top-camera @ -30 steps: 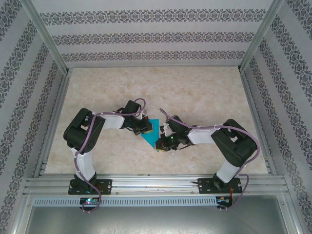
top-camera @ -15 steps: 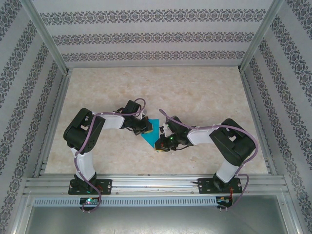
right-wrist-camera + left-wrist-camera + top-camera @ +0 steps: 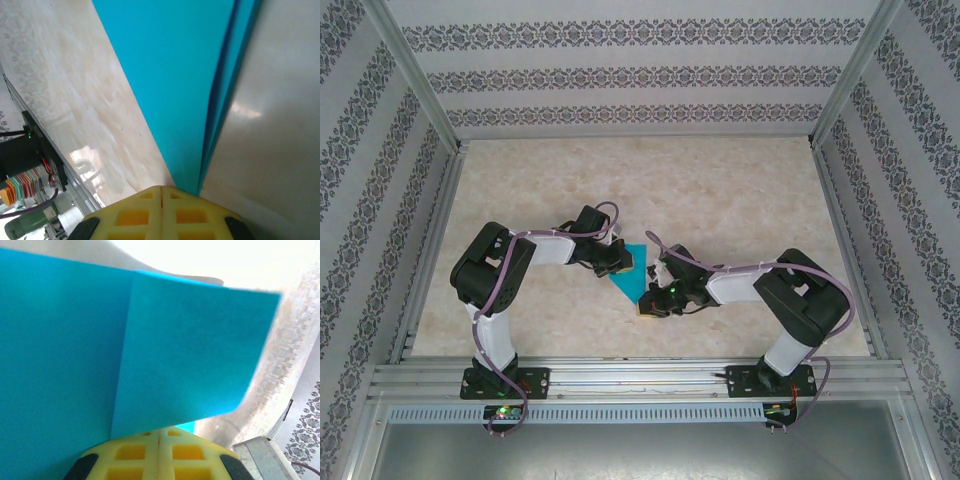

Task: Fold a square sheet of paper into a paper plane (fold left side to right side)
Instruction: Fourth fold the wing at the center of the table.

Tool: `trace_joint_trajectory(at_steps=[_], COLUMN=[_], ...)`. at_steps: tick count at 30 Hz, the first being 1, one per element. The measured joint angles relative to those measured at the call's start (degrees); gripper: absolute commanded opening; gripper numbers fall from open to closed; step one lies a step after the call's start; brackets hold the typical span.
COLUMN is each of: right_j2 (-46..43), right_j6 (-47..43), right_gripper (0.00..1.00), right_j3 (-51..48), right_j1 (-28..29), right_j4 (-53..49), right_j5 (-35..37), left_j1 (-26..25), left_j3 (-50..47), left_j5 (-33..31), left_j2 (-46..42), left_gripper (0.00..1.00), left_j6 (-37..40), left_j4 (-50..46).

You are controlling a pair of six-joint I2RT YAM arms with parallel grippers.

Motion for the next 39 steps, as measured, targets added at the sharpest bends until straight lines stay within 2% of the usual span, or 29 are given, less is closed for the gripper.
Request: trace_joint_trajectory(at_steps=[8,13,28,39], right_j2=[-8.44,-12.55,0.5,3.34], right_j6=[0.39,0.44,0.37,-0.57], right_gripper=[0.0,0.0,0.0,0.0], right_j3=[-1.92,-1.79,5.97,6.58], right_j1=[-1.31,-5.01,-5.29,-4.24], right_j4=[-4.76,-1.6,1.11,-1.75], right_j5=[-1.38,-2.05,3.48,6.34], left_j1=[0.0,0.0,0.0,0.0], left_j3=[0.0,0.0,0.0,0.0], left_j5=[-0.35,-0.7,-0.72,-0.72], left_j2=[-0.15,-0.24,-0.26,-0.26], left_gripper=[0.0,0.0,0.0,0.0], left_j6=[0.0,0.0,0.0,0.0], left_j4=[-0.17,-0.31,-0.31,-0.31])
